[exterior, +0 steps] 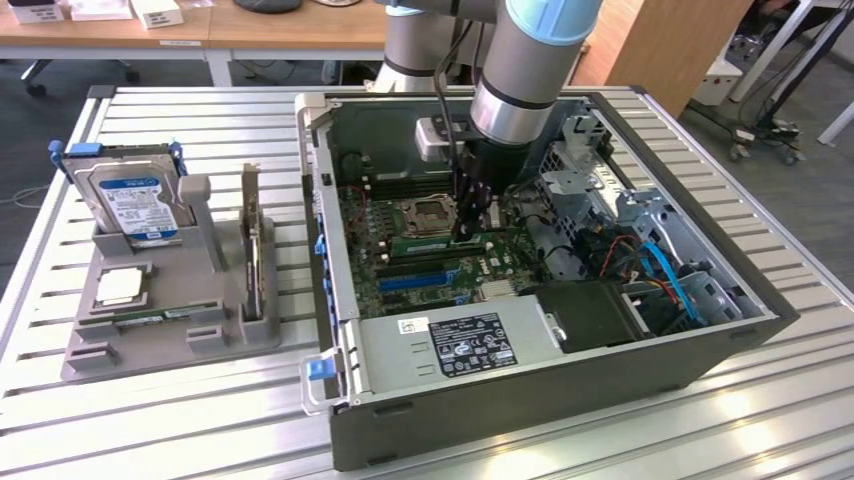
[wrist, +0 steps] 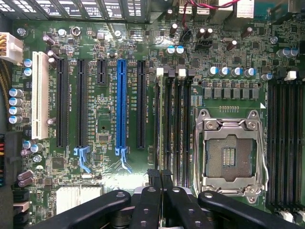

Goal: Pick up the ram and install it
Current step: 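Insert the ram into the slot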

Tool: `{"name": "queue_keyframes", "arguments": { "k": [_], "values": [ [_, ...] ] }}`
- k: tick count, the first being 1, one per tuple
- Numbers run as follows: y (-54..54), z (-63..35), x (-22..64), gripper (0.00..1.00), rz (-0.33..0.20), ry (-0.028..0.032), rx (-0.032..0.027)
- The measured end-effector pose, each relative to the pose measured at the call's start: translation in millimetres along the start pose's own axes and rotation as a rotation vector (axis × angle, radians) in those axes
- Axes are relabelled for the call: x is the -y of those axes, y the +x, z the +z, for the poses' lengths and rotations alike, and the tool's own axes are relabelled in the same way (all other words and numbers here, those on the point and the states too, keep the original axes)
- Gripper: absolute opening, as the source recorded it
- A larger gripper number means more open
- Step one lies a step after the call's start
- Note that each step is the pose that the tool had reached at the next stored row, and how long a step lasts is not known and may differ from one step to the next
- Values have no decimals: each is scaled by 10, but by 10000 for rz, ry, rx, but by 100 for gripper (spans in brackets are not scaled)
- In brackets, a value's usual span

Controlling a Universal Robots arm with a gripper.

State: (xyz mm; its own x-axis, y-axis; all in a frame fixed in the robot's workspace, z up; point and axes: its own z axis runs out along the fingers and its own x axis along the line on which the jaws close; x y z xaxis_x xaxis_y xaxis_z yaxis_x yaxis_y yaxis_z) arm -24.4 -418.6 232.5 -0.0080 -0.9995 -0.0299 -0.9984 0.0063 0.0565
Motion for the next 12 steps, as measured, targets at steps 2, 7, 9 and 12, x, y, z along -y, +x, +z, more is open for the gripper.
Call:
{"name": "queue_keyframes", "arguments": {
  "k": [2, 7, 9, 12],
  "values": [
    [0, 0, 0, 11, -31, -1, -2],
    [0, 9, 1, 11, -32, -1, 0],
    [0, 11, 1, 11, -33, -2, -3],
    [0, 12, 1, 11, -32, -1, -1]
  ]
}}
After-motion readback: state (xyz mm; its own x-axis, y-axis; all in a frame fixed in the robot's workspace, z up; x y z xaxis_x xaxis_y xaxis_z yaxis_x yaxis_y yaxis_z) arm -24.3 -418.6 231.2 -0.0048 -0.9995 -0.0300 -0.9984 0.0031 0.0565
